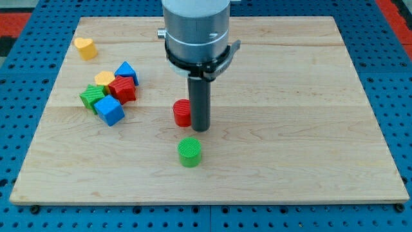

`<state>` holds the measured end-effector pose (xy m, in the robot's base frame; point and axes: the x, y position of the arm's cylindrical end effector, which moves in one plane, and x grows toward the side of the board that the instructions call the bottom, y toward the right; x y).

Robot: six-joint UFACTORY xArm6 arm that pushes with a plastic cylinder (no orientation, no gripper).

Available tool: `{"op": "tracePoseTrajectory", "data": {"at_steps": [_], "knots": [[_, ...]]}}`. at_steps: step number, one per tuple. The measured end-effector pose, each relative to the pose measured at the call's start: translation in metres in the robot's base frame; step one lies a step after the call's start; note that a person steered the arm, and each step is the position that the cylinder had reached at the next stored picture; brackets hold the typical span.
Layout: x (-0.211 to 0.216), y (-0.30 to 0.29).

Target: Push the red circle top left to the yellow hexagon

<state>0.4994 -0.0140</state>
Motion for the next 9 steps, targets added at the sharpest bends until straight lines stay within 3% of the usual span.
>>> {"op": "tracePoseTrajectory", "data": {"at_steps": [1, 4, 8, 9], "knots": [[0.002, -0.026], [-0.03, -0.026], [-0.168, -0.022], [-0.179, -0.024]]}}
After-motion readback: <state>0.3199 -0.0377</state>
